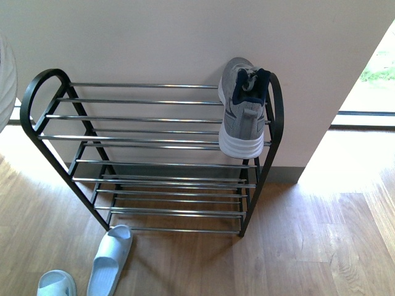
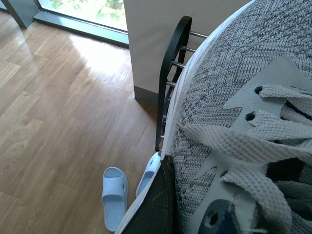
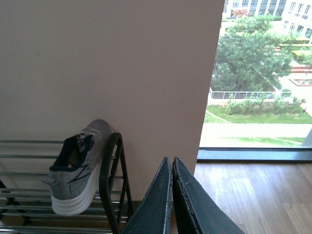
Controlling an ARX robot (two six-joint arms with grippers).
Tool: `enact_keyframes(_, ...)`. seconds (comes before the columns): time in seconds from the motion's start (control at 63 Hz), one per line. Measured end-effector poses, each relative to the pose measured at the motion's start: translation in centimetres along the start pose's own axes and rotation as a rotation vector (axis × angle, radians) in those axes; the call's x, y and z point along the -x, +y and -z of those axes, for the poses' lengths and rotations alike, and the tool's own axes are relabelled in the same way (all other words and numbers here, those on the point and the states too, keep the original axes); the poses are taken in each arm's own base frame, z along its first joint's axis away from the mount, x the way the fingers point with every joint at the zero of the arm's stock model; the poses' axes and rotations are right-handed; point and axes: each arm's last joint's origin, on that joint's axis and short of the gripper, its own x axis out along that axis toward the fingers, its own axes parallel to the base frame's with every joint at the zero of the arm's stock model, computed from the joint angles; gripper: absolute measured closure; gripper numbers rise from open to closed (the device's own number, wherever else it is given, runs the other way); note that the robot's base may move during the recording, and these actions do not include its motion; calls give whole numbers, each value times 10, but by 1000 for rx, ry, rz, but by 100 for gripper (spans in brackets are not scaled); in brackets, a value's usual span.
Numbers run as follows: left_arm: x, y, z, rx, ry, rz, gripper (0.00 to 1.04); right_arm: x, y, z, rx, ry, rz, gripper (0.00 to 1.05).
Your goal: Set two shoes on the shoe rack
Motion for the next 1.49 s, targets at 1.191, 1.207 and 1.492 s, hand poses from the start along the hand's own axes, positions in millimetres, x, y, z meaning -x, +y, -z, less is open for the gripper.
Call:
enact_keyframes(1.191,0,0,0,0,0,0,103,34,-13,21,0,-26,-1,103)
enact_keyframes(1.207,0,0,0,0,0,0,103,34,-13,21,0,-26,-1,103)
enact_keyframes(1.492,0,0,0,0,0,-1,103,47,-13,24,0,-19,1,103)
